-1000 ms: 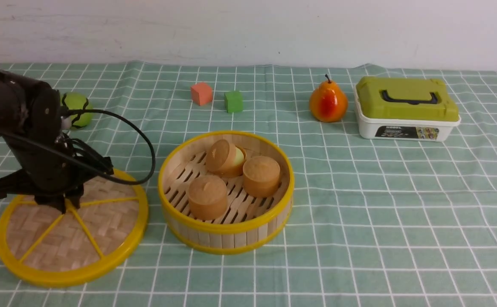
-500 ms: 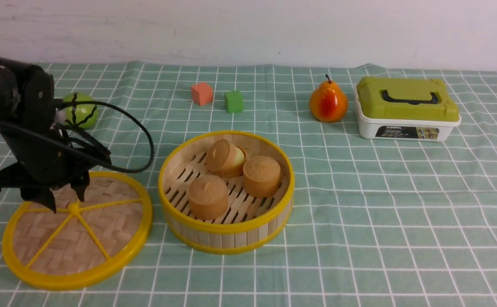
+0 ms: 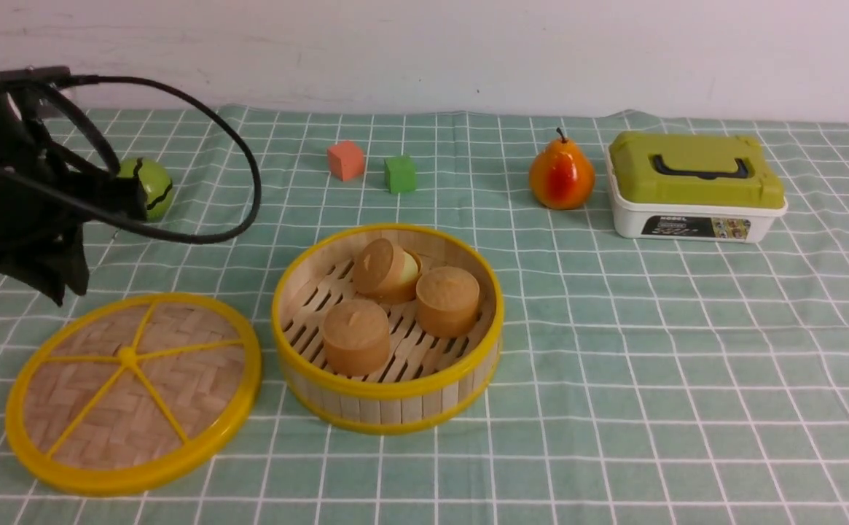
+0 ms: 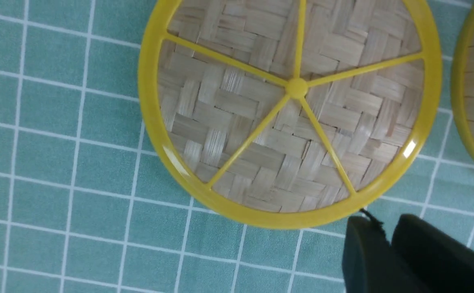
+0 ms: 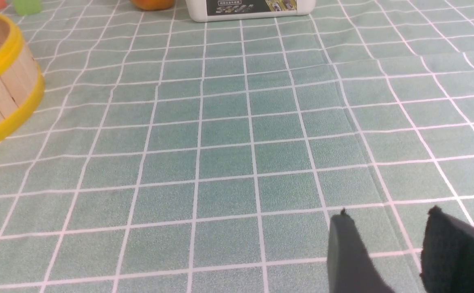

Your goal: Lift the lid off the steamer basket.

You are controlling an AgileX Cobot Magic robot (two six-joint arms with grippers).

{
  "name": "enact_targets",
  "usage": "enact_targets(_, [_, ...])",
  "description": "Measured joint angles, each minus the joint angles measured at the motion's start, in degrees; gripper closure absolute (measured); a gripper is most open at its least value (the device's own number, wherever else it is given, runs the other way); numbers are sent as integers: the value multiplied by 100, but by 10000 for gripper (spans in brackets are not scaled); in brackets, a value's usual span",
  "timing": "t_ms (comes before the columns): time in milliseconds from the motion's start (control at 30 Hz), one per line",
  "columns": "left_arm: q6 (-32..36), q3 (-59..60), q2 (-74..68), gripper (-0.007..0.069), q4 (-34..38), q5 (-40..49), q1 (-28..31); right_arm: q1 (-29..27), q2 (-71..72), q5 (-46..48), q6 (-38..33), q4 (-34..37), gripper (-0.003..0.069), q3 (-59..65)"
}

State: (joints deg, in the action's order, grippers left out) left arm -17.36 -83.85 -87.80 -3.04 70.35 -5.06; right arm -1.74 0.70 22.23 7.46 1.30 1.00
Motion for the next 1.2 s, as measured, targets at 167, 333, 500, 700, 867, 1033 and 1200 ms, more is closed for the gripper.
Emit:
enact_targets(167, [62,326,1103,637,261,35,0,0,0,0,0,0,418,0])
enact_targets(333, [414,1123,2280,637,775,-131,0,0,0,0,0,0,418,0])
enact_targets(500, [1398,3040,4087,637,1912,-1175,0,0,0,0,0,0,418,0])
enact_targets(700, [2229,4836,5785,637,3165,-2539,0,0,0,0,0,0,418,0])
enact_targets(867, [2717,6163,7066,637,4150,-3658,0,0,0,0,0,0,418,0])
enact_targets(1033, [2773,6817,7712,637,4869,-4147,0,0,0,0,0,0,418,0])
enact_targets(1200, [2787,6984,7723,637,4945,-4140,0,0,0,0,0,0,418,0])
